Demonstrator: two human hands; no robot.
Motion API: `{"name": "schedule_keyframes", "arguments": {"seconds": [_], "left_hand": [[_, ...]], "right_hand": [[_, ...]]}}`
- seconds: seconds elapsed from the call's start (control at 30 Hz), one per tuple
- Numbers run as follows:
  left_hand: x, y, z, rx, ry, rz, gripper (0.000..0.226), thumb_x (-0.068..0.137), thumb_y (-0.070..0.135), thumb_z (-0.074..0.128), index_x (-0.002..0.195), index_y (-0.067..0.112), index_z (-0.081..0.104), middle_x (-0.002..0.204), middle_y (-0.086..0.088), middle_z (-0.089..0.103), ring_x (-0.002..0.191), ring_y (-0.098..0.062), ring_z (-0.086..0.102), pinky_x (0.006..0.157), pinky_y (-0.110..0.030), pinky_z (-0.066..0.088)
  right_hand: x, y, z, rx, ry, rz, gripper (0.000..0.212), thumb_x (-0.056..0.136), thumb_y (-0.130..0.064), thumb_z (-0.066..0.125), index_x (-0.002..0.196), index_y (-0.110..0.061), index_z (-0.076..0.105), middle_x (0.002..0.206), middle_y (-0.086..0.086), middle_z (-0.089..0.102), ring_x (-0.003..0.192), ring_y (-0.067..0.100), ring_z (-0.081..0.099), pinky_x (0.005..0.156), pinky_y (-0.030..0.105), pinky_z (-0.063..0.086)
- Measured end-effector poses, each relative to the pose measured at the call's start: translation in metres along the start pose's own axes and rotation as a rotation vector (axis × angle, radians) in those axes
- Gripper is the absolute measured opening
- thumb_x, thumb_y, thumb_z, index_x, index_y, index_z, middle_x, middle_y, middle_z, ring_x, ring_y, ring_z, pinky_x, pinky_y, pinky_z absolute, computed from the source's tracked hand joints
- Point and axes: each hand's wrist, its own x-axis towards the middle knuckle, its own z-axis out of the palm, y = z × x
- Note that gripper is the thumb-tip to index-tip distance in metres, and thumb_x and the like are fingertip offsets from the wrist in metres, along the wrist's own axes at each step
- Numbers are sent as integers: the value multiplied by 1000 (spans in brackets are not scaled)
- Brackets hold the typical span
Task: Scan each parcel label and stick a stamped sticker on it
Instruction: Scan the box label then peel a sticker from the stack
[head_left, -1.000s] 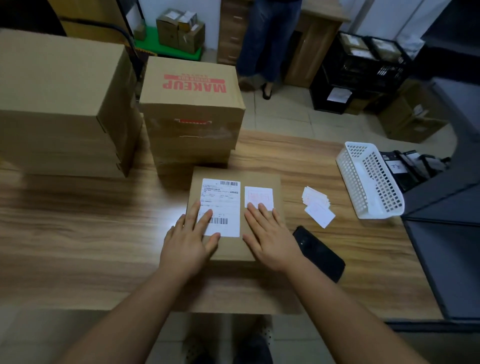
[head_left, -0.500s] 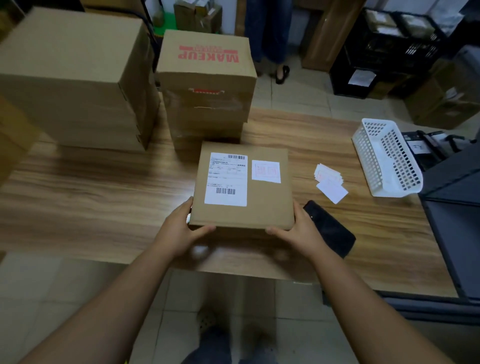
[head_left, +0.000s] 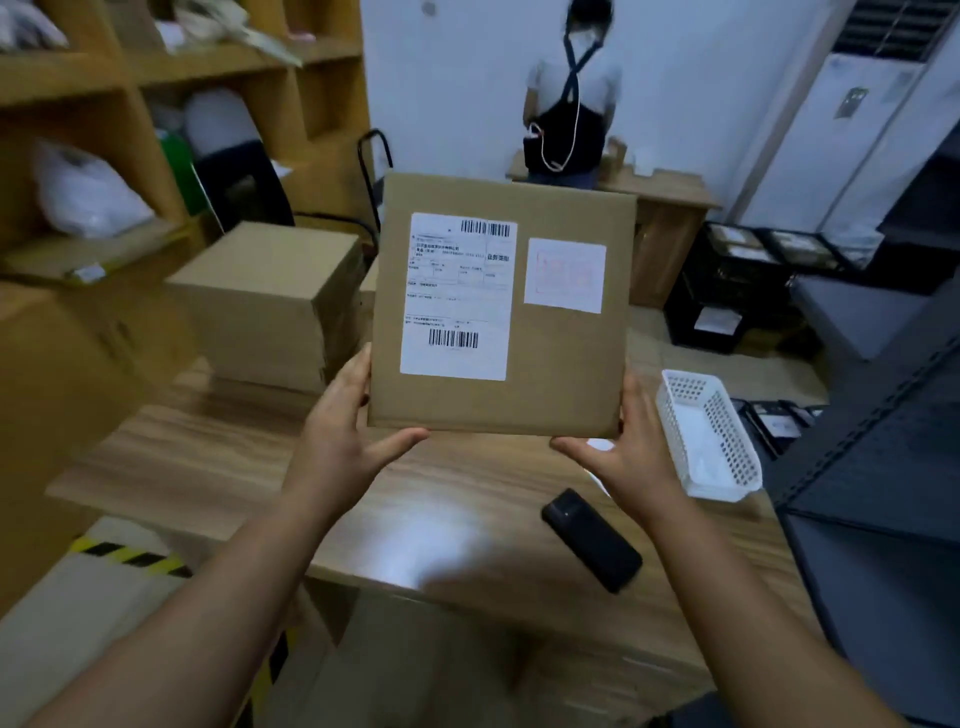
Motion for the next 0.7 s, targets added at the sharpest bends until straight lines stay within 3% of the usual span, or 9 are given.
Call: {"name": "schedule_keyframes", "arguments": {"seconds": [0.1, 0.23, 0.37, 0.43, 0.5, 0.53, 0.57, 0.63, 0.7], "left_hand": [[-4, 33, -26, 0, 88, 19, 103, 68, 43, 82, 153, 24, 28, 150, 4, 44, 133, -18, 47, 109, -46, 43], [-17, 66, -70, 18, 151, 23, 100, 71, 32, 85, 153, 28, 29, 146, 11, 46, 130, -12, 48, 109, -41, 43], [-28, 85, -116, 36, 199, 67, 102, 68, 44, 80, 154, 28, 27, 147, 5, 46, 132, -14, 47, 111, -42, 42], [-36, 87, -139, 5, 224, 86, 102, 67, 48, 77, 154, 26, 28, 146, 7, 46, 132, -12, 47, 110, -40, 42], [-47, 83, -164, -18, 247, 92, 99, 68, 45, 78, 153, 26, 30, 146, 11, 45, 132, -10, 46, 109, -41, 44], [-54, 79, -179, -16, 260, 83, 97, 69, 41, 79, 152, 26, 31, 146, 11, 45, 132, -8, 46, 108, -39, 44], [-62, 75, -193, -3, 274, 65, 96, 70, 37, 80, 152, 25, 31, 147, 10, 45, 132, -5, 45, 108, -33, 44], [-83, 64, -225, 42, 313, 22, 95, 72, 26, 83, 152, 21, 32, 147, 5, 45, 128, 4, 44, 104, -13, 39], [-109, 48, -261, 140, 356, -16, 97, 71, 35, 81, 153, 21, 31, 148, 3, 44, 131, -4, 43, 107, -15, 35]], "right_hand": [[5, -32, -13, 62, -3, -70, 121, 58, -48, 89, 153, -47, 13, 150, -6, 35, 139, 11, 38, 113, 46, 38], [-1, -76, -16, 51, -4, -155, 120, 65, -40, 90, 152, -50, 9, 156, -9, 27, 143, 11, 30, 116, 48, 32], [-8, -121, -11, 86, -4, -220, 118, 64, -39, 89, 150, -53, 10, 153, -15, 30, 139, 9, 35, 115, 46, 35], [-13, -144, -2, 98, -5, -253, 117, 67, -33, 90, 152, -48, 12, 153, -16, 27, 139, 8, 34, 114, 35, 37], [-20, -167, 12, 144, -28, -265, 115, 69, -24, 89, 154, -41, 13, 154, -13, 26, 137, 6, 34, 100, 9, 40], [-23, -180, 23, 158, -55, -265, 114, 70, -24, 88, 154, -39, 13, 154, -11, 27, 136, 5, 34, 96, 4, 38], [-27, -191, 34, 159, -86, -272, 114, 70, -28, 88, 155, -39, 13, 153, -12, 28, 135, 4, 34, 101, 9, 38], [-36, -215, 64, 155, -145, -287, 116, 67, -43, 87, 155, -43, 12, 151, -15, 31, 135, 4, 35, 114, 33, 36], [-45, -236, 103, 145, -214, -292, 117, 62, -55, 84, 154, -44, 13, 151, -15, 34, 136, 7, 35, 115, 42, 35]]}}
